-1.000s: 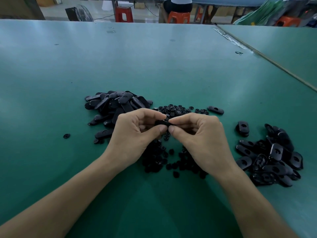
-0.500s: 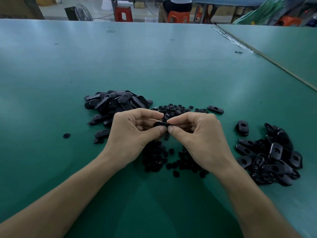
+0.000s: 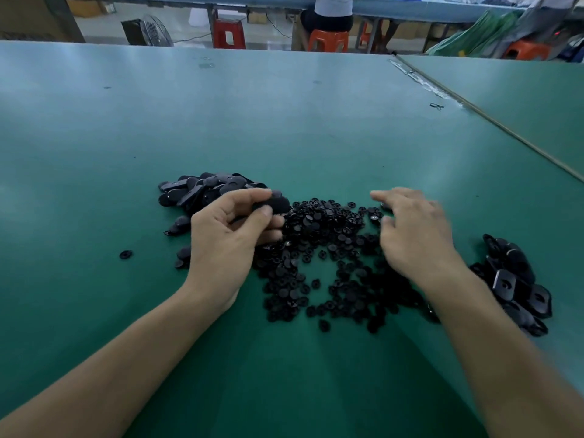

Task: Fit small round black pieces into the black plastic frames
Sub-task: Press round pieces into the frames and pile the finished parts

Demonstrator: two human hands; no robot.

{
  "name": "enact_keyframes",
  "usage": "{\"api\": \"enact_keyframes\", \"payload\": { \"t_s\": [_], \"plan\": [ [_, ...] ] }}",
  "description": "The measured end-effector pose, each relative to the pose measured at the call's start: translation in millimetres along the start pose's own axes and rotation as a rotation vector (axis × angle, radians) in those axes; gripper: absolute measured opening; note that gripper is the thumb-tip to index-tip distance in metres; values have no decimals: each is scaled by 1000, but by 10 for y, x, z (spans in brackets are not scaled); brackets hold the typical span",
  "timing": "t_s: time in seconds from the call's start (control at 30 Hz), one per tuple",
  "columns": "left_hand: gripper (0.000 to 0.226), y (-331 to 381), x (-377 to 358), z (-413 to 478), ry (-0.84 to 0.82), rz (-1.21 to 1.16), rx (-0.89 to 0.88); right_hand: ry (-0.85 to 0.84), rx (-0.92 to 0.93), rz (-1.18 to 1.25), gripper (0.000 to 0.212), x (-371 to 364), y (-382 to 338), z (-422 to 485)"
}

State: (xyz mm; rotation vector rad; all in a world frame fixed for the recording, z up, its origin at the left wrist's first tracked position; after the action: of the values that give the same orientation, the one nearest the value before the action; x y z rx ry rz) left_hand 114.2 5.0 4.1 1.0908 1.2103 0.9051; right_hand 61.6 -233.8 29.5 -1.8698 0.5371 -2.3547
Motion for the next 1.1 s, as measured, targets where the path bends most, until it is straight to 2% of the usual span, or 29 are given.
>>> {"api": "enact_keyframes", "payload": {
  "t_s": [0.07, 0.13, 0.27, 0.37, 0.43, 0.5, 0.6, 0.73, 0.87, 1.1],
  "plan": [
    [26, -18, 33, 22, 40, -67, 34, -111, -47, -108, 59, -23, 115, 54],
    [43, -35, 49, 29, 68, -80, 59, -156, -42, -148, 58, -39, 160, 78],
    [73, -44, 84, 41, 100, 10, 59, 37, -24, -46, 43, 73, 192, 56],
    [82, -20, 85, 34, 90, 42, 26, 64, -58, 24, 33, 100, 223, 38],
    [85, -3, 65, 23, 62, 74, -6, 63, -94, 92, 35, 116, 251, 36],
    [78, 25, 24, 6, 15, 117, -47, 103, -89, 152, 35, 152, 232, 25],
    [50, 39, -47, -22, -61, 164, -81, 209, -17, 310, 25, 214, 41, -28],
    [20, 39, -101, -59, -92, 191, -85, 224, 40, 824, 18, 59, -289, -149],
    [14, 39, -162, -87, -153, 205, -69, 194, 57, 1194, 12, -167, -498, -258],
    [18, 57, -241, -144, -220, 234, -56, 177, 111, 1210, 11, -240, -515, -313]
  ]
}}
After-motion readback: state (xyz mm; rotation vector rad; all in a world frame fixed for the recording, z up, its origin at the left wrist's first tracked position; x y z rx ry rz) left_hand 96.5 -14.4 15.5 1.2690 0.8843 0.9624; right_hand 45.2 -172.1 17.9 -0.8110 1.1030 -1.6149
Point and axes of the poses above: each hand's wrist, its own z-axis towards the middle knuckle, its own x-axis out of the back of the hand, y = z × x, the point moved 8 cm from there along z, towards the middle knuckle, and after that the axes turned 11 degrees about x, right-handed, at the moved point
